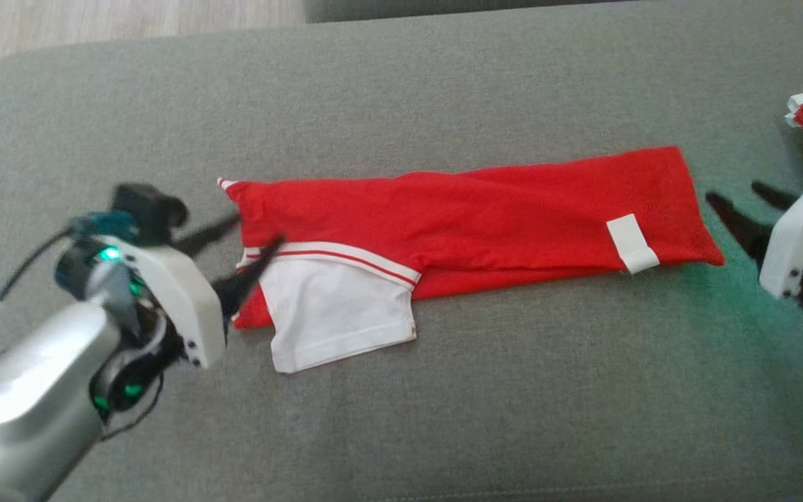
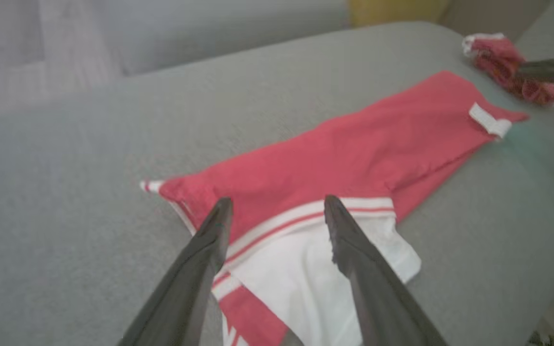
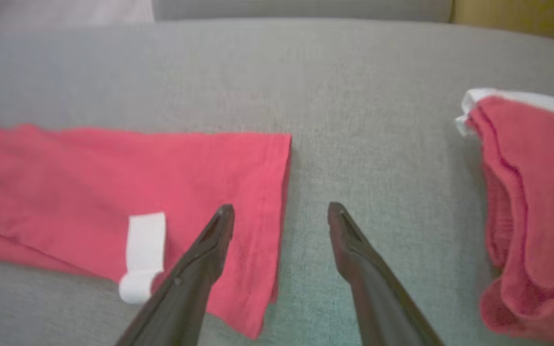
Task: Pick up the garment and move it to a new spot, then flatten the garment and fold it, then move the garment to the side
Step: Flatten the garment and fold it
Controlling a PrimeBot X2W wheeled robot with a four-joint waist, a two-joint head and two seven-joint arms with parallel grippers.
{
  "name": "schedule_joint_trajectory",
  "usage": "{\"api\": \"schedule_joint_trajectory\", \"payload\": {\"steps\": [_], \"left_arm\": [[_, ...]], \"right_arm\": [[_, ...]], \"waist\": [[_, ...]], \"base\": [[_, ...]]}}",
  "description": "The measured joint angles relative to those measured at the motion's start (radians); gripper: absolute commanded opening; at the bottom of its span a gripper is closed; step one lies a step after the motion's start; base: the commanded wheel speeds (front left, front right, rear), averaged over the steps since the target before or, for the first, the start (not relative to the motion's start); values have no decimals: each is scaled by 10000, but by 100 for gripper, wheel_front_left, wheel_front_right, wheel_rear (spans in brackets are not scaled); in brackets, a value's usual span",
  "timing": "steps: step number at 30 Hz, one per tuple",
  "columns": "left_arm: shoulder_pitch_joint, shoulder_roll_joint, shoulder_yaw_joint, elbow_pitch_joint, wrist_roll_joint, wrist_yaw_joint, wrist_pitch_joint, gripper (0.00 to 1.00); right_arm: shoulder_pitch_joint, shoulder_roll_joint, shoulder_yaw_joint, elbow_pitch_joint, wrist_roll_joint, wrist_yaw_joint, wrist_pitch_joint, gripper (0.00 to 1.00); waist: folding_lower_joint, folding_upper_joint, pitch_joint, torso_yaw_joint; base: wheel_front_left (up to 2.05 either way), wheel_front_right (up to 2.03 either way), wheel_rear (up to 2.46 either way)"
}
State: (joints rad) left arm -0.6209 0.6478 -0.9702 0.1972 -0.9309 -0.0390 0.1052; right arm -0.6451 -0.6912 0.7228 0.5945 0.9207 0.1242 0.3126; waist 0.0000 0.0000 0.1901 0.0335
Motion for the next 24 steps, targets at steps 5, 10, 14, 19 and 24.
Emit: {"api": "schedule_joint_trajectory", "payload": {"steps": [5,10,14,19,24], "left_arm": [[20,-579,1298,295,-211,1085,-2071,100],[413,-1258,2648,378,-614,1856,-3459,100],[1424,-2115,4057,165,-351,2080,-3545,100],[2921,-3415,5958,-464,1271,1730,-3547,100],[4037,-4374,7028,-688,2631,1043,-3547,100]], "right_arm": [[-61,508,-1427,-757,485,-2,-1429,100],[-18,1494,-2525,-1260,125,-2,-2964,100],[346,2560,-3312,-1553,-702,-2,-3854,100],[1578,4088,-4309,-1708,-2276,-2,-4675,100],[2512,5141,-5062,-1768,-3685,-2,-5156,100]], "waist": [[0,0,-282,-171],[0,0,-556,-325],[0,0,-715,-419],[0,0,-790,-510],[0,0,-779,-528]], "base": [[0,0,0],[0,0,0],[0,0,0],[0,0,0],[0,0,0]]}}
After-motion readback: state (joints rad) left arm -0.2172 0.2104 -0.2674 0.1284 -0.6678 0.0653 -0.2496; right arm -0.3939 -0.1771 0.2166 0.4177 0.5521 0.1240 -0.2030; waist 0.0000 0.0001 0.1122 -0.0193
